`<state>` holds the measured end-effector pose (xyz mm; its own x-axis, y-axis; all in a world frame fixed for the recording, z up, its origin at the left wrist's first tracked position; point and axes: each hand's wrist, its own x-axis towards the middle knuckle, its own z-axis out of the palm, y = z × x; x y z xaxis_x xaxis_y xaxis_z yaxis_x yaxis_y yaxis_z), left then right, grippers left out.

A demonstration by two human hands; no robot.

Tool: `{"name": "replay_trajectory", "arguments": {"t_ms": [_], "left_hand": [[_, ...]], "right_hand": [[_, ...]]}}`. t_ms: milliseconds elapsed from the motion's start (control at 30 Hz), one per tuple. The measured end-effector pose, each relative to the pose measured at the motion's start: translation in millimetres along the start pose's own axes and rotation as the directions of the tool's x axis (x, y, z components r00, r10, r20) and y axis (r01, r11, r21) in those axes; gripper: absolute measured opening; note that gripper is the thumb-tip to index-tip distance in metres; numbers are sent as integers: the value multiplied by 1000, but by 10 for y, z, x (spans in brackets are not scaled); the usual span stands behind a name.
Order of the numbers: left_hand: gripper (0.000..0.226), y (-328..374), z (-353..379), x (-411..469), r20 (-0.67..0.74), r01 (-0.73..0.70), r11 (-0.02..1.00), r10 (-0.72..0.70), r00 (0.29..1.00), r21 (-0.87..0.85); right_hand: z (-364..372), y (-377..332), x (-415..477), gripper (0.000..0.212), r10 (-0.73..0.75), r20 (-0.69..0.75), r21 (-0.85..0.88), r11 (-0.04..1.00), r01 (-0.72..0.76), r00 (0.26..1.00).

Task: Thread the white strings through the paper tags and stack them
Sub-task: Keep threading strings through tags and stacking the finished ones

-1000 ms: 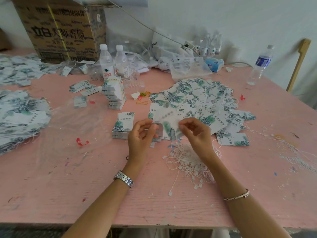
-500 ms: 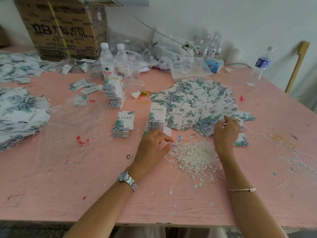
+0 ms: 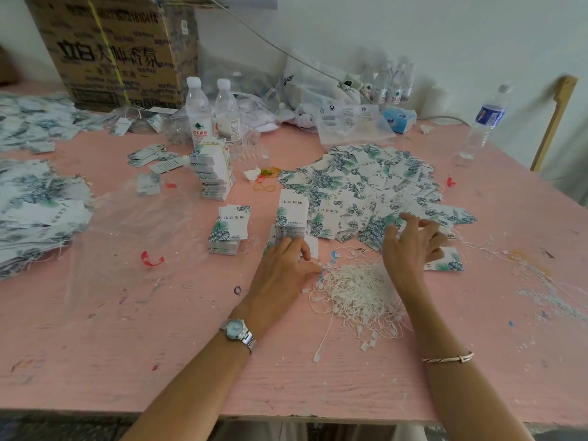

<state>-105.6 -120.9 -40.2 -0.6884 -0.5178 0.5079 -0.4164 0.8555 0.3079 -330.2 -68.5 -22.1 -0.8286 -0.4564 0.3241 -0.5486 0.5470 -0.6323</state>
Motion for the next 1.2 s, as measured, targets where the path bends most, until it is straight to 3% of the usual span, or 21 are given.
{"name": "replay_trajectory", "arguments": {"t_ms": [267, 500, 600, 700, 800, 900, 1067, 1200], "left_hand": [[12, -30, -100, 45, 60, 14, 999, -17, 998, 53], [14, -70, -23, 44, 99, 7, 998, -13, 995, 59], [23, -102, 31, 29, 127, 34, 989, -53, 990, 141], [27, -100, 24, 8, 87, 46, 989, -59, 994, 143], [21, -39, -26, 7, -31, 38, 993, -35, 999, 108], [13, -2, -44, 7, -141, 58, 994, -45, 989, 89], [9, -18, -52, 21, -233, 119, 991, -102, 967, 59], [18, -32, -81, 29, -304, 194, 980, -170, 938, 50]], "right_hand": [[38, -137, -199, 31, -215, -26, 116, 969, 216, 976], [27, -170, -260, 24, -284, -5, 191, 941, 280, 959], [6, -187, -290, 16, -341, 31, 291, 902, 318, 939], [-10, -208, -323, 10, -454, 90, 395, 833, 387, 886], [-38, -219, -386, 23, -597, 304, 467, 773, 430, 743], [-24, -220, -435, 23, -640, 478, 486, 763, 425, 602], [-42, -210, -352, 12, -640, 469, 603, 736, 309, 609], [-111, -186, -292, 21, -643, 516, 697, 699, 159, 565]]}}
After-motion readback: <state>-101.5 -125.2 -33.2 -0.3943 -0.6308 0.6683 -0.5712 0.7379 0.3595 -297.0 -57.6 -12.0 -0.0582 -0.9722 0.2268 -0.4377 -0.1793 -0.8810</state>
